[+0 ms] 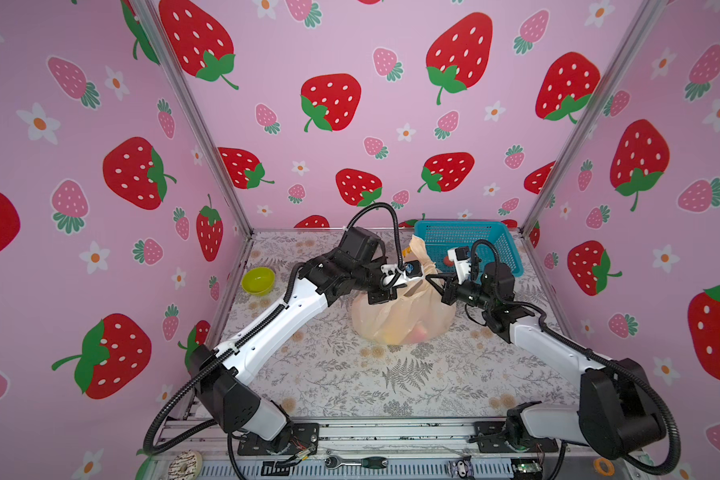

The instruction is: Place the fake fruits into the plastic bag and tie a complex knot

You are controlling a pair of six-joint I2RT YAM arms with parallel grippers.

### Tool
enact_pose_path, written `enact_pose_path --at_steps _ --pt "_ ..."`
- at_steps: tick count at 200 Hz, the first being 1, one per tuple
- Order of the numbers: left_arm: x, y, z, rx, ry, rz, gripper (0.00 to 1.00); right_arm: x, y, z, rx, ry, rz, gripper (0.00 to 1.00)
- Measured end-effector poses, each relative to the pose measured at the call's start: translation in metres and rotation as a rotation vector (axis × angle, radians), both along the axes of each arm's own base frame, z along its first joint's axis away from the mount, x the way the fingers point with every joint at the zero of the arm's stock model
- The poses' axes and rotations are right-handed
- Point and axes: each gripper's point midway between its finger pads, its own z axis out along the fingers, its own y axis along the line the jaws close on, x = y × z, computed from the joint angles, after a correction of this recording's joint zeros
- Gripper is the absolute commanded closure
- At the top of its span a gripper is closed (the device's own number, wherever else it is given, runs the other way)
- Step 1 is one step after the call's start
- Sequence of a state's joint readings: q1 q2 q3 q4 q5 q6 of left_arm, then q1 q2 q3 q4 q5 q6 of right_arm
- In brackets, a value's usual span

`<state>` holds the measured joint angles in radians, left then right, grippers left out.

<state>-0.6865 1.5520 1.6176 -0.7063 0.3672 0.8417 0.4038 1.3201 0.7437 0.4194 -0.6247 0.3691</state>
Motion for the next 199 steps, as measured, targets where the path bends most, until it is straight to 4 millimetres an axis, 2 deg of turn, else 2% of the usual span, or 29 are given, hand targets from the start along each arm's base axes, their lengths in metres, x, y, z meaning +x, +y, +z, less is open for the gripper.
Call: enact_pose_path --at_steps 26,77,129,130,140,178,199 --pt "0.009 0.001 0.0 0.079 -0.029 0.008 1.0 -0.001 0.0 -0.002 -0.023 -0.015 0.008 0.94" --pt "0.018 0.007 -0.01 0.185 -0.04 0.012 1.0 -0.007 0.001 0.009 -0.065 -0.143 0.055 0.69" --pt "0.021 0.007 -0.011 0.22 -0.055 -0.001 1.0 -0.013 0.006 0.02 -0.121 -0.315 0.135 0.49" --pt "0.021 0.007 -0.01 0.22 -0.055 -0.001 1.0 -0.013 0.006 0.021 -0.123 -0.319 0.136 0.46" --pt "0.021 0.008 -0.008 0.219 -0.06 -0.003 1.0 -0.013 0.007 0.023 -0.132 -0.351 0.149 0.38" --pt "0.021 0.01 -0.009 0.229 -0.062 -0.01 1.0 -0.019 0.011 0.034 -0.145 -0.481 0.213 0.2" --pt "0.022 0.011 -0.009 0.229 -0.064 -0.01 1.0 -0.021 0.017 0.039 -0.133 -0.524 0.262 0.16"
